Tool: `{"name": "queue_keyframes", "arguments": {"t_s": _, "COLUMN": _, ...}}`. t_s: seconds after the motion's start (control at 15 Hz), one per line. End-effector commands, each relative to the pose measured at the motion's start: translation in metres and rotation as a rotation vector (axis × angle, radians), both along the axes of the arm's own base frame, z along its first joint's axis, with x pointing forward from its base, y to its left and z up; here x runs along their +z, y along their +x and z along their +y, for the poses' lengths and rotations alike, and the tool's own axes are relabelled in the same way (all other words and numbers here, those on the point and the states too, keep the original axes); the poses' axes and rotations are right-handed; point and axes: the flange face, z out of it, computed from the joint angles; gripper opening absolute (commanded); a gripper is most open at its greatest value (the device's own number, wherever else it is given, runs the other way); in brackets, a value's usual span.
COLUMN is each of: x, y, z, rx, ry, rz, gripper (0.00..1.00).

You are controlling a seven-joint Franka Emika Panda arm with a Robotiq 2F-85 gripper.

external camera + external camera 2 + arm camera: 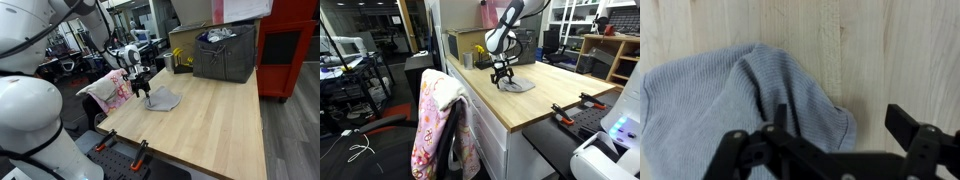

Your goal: Put the grey towel on the backrest of the chair.

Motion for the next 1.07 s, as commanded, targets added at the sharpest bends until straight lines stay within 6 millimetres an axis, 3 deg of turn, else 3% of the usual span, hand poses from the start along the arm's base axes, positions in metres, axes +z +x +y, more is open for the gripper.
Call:
{"name": "queue_keyframes", "arguments": {"t_s": 0.0, "x": 0.008, "y": 0.011, "z": 0.001, "rx": -0.005, "ry": 0.018, "rz": -0.024, "gripper": 1.0}}
{"name": "queue_keyframes", "arguments": {"t_s": 0.33, "x": 0.007, "y": 0.016, "z": 0.004, "rx": -0.004, "ry": 0.023, "rz": -0.032, "gripper": 1.0}}
{"name": "queue_keyframes", "arguments": {"t_s": 0.4, "x": 0.003, "y": 0.015, "z": 0.004, "rx": -0.004, "ry": 0.023, "rz": -0.024, "gripper": 0.95}}
{"name": "queue_keyframes", "arguments": {"t_s": 0.67, "x": -0.018, "y": 0.016, "z": 0.002, "rx": -0.011, "ry": 0.013, "rz": 0.005, "gripper": 0.98}}
{"name": "queue_keyframes", "arguments": {"t_s": 0.73, "x": -0.023, "y": 0.017, "z": 0.002, "rx": -0.013, "ry": 0.008, "rz": 0.01, "gripper": 0.91}}
{"name": "queue_keyframes", "arguments": {"t_s": 0.8, "x": -0.028, "y": 0.018, "z": 0.002, "rx": -0.013, "ry": 0.004, "rz": 0.013, "gripper": 0.73}}
{"name": "queue_keyframes", "arguments": {"t_s": 1.0, "x": -0.032, "y": 0.022, "z": 0.006, "rx": -0.012, "ry": 0.001, "rz": 0.015, "gripper": 0.55}}
